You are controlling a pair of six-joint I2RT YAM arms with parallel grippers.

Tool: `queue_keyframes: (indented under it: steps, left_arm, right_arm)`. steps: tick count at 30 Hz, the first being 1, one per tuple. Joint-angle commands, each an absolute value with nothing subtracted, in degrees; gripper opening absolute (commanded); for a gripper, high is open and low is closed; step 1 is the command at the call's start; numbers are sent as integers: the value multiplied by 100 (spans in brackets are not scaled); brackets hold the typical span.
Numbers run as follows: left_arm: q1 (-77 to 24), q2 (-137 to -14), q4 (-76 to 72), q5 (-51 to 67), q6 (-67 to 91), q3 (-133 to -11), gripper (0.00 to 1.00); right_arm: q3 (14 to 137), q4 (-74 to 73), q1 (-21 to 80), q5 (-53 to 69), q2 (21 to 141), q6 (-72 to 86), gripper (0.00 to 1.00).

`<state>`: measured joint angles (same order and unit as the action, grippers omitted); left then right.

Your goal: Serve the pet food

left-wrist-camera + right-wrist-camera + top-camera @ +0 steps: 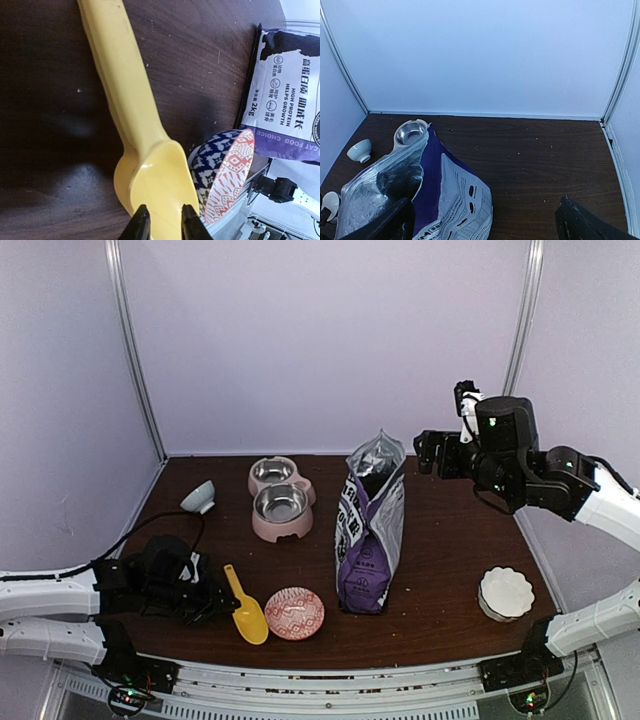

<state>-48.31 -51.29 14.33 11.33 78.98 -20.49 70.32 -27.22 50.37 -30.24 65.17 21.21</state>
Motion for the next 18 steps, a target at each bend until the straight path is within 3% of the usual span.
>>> queue_keyframes:
  steps: [1, 8, 18]
  left_arm:
    - [-4790, -4995, 2020, 930, 7409, -2442, 29]
    - [-4794, -5014, 2539, 648, 6935, -2714, 35]
    - [-4792, -5529, 1945, 1047, 6888, -2409, 44]
  right_arm:
    - [6944, -2752, 5014, -3054, 6389, 2145, 100]
    - [6969, -2751, 5010, -3004, 6425, 2136, 100]
    - [6939, -2781, 5013, -2975, 6412, 2174, 100]
